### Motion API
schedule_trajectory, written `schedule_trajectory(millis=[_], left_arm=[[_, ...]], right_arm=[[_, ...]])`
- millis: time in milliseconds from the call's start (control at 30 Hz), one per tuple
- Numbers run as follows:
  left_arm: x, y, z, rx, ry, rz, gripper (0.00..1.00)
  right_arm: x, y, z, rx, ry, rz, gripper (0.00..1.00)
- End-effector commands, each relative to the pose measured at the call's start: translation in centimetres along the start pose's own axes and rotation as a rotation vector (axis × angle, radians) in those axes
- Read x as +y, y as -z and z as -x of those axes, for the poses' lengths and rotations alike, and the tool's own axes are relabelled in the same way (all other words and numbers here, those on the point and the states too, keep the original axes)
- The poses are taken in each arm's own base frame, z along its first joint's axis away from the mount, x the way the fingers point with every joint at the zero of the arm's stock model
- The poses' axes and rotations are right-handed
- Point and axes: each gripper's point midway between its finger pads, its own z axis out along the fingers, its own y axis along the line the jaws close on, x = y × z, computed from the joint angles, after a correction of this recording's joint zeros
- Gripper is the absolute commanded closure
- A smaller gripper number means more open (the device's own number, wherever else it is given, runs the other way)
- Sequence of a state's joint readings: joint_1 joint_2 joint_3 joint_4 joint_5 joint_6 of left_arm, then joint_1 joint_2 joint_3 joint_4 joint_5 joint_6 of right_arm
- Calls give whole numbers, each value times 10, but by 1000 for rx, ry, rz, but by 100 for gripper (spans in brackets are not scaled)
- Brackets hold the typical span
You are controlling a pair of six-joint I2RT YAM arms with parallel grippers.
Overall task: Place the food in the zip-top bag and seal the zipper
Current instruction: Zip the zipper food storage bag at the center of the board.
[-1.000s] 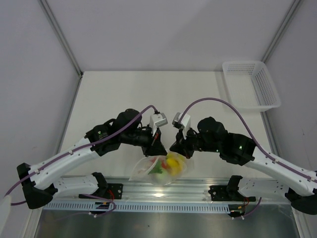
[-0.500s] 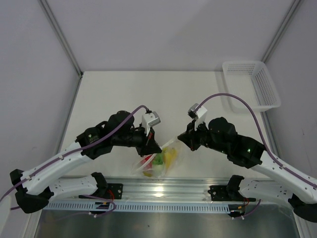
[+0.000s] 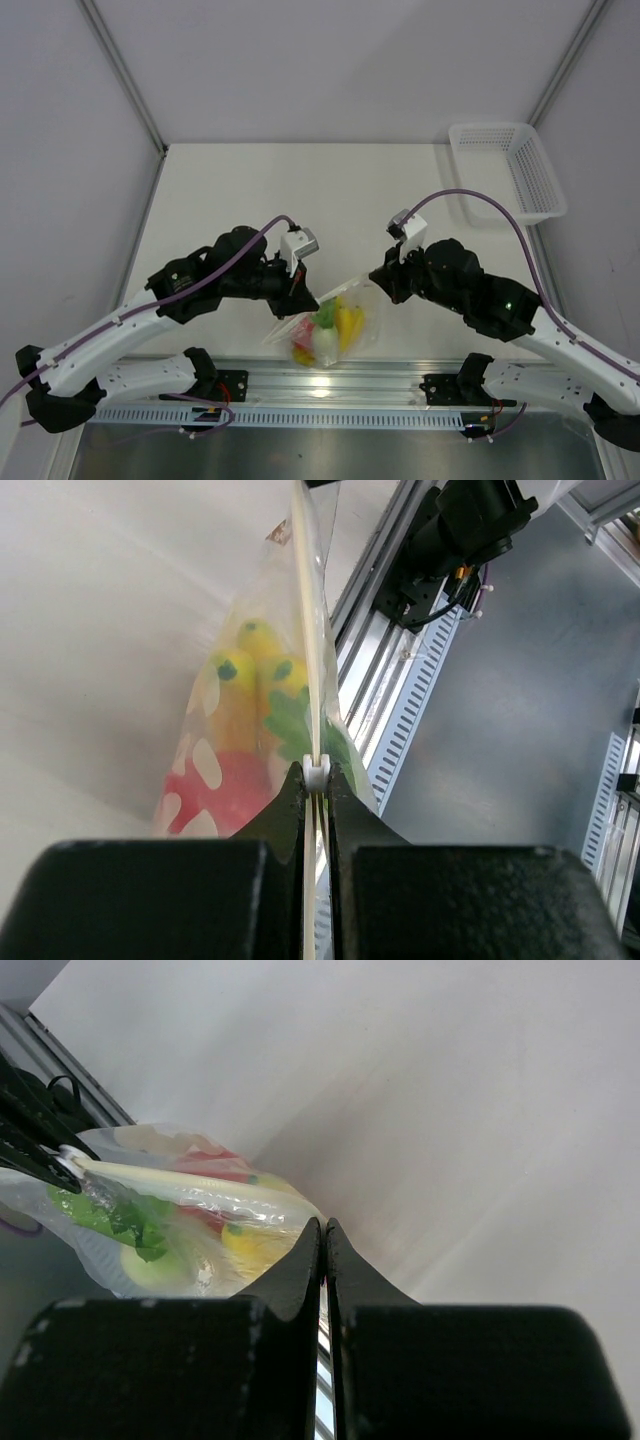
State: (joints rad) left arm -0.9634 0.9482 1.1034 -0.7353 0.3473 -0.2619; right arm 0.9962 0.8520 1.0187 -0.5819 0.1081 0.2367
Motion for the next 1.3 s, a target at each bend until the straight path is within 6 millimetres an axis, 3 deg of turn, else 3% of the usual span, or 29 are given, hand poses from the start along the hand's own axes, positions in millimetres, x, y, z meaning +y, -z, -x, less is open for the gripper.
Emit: schedule_trajectory(millis=[0, 333, 867, 1267], left_arm=[[-9, 18, 5, -27, -8, -7, 99], [5, 17, -12, -17, 32, 56, 99], [19, 19, -32, -43, 109, 120, 99], [30, 23, -41, -58, 147, 180, 99]], right_arm=[[-26, 8, 2, -24, -14, -129, 100], [-51, 4, -12, 15, -43, -254, 100], [-64, -9, -15, 20, -87, -328, 100], [-75, -4, -11, 0, -103, -356, 100]])
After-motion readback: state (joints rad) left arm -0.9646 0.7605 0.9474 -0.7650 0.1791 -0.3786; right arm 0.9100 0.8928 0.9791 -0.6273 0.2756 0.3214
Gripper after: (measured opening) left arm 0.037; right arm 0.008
